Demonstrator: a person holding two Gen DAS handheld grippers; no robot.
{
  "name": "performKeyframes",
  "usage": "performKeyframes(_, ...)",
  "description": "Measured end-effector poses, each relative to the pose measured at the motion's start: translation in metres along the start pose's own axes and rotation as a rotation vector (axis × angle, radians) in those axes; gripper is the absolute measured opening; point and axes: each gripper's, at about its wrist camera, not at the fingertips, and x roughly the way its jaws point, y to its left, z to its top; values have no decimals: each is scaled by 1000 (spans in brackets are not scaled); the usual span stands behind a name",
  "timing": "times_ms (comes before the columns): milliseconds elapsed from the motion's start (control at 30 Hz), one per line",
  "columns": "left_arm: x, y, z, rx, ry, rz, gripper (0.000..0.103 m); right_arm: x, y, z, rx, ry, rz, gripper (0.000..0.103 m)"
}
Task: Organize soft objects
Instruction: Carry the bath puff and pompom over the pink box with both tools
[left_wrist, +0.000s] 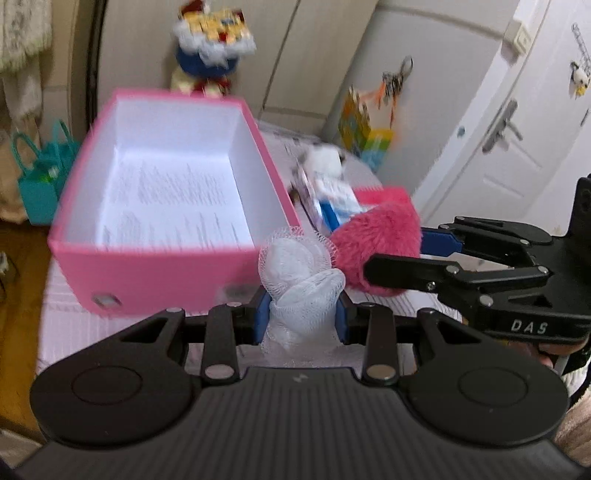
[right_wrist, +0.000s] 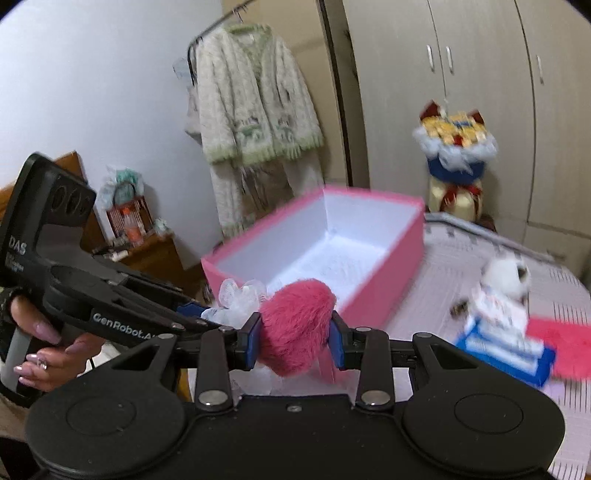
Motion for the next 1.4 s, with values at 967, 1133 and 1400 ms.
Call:
performKeyframes(967,142,96,114,106,212,247,35,214,-74,89,-29,249,-45,41)
performKeyframes(1133,147,96,115,129,212,262,37,221,-68,87,-55,299,-52,43)
performKeyframes(1400,149,110,115,53,225,219,58,222,-69,91,-57,305,-52,62)
